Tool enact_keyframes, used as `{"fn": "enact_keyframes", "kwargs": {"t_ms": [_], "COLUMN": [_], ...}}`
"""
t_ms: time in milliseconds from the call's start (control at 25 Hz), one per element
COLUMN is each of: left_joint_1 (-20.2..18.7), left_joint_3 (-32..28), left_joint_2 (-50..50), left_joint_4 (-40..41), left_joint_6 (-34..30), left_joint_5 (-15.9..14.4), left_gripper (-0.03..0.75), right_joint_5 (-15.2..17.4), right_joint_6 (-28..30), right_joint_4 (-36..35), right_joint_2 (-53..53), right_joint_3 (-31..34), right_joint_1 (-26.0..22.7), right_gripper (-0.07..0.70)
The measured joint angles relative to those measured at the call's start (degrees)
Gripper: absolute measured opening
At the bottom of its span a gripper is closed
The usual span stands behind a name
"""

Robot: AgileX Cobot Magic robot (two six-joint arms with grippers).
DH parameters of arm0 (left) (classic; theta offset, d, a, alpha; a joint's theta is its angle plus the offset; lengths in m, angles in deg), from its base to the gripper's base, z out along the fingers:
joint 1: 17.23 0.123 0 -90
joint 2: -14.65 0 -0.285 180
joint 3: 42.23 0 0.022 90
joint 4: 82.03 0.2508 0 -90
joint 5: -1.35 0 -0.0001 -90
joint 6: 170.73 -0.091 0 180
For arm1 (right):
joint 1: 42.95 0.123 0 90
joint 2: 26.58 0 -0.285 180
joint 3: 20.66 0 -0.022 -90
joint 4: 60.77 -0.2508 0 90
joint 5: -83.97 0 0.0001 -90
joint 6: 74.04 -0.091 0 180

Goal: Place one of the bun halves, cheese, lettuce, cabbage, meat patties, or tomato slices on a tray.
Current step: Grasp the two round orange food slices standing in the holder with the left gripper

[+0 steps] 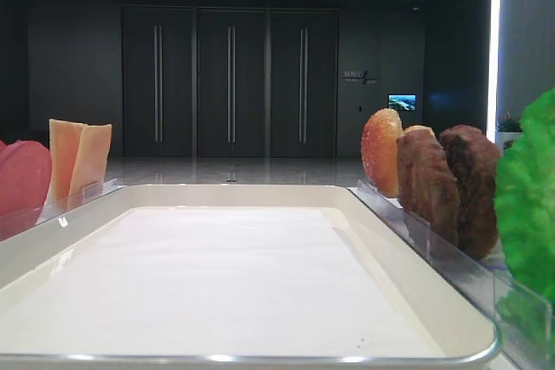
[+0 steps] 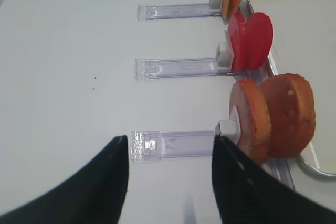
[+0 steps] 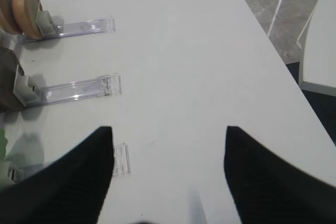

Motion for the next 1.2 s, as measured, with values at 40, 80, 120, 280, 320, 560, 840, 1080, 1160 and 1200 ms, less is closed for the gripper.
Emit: {"fn": "enact_keyframes", "kwargs": {"t_ms": [40,80,120,280,320,560,840,1080,1160,1200], "left_joint_1": [0.0,0.0,0.0,0.0,0.0,0.0,0.0,0.0,0.0,0.0], "left_joint_3": [0.0,0.0,0.0,0.0,0.0,0.0,0.0,1.18,1.89,2.26], "left_joint_2": [0.0,0.0,0.0,0.0,0.0,0.0,0.0,0.98,3.45,4.86], "left_joint_4": [0.0,0.0,0.0,0.0,0.0,0.0,0.14,1.37,1.44,1.44], "left_joint_6": [0.0,0.0,0.0,0.0,0.0,0.0,0.0,0.66,2.81,3.54], "left_joint_5": [0.0,0.0,0.0,0.0,0.0,0.0,0.0,-0.56,-0.92,-1.06], "left_gripper": [0.391,0.391,0.391,0.391,0.391,0.391,0.391,0.391,0.391,0.391], "right_joint_5": [0.0,0.0,0.0,0.0,0.0,0.0,0.0,0.0,0.0,0.0], "right_joint_6": [0.0,0.0,0.0,0.0,0.0,0.0,0.0,0.0,0.0,0.0], "right_joint_4": [0.0,0.0,0.0,0.0,0.0,0.0,0.0,0.0,0.0,0.0], "right_joint_2": [0.0,0.0,0.0,0.0,0.0,0.0,0.0,0.0,0.0,0.0], "right_joint_3": [0.0,0.0,0.0,0.0,0.0,0.0,0.0,0.0,0.0,0.0], "right_joint_1": [0.0,0.0,0.0,0.0,0.0,0.0,0.0,0.0,0.0,0.0], "right_gripper": [0.434,0.434,0.434,0.434,0.434,0.434,0.434,0.434,0.434,0.434]}}
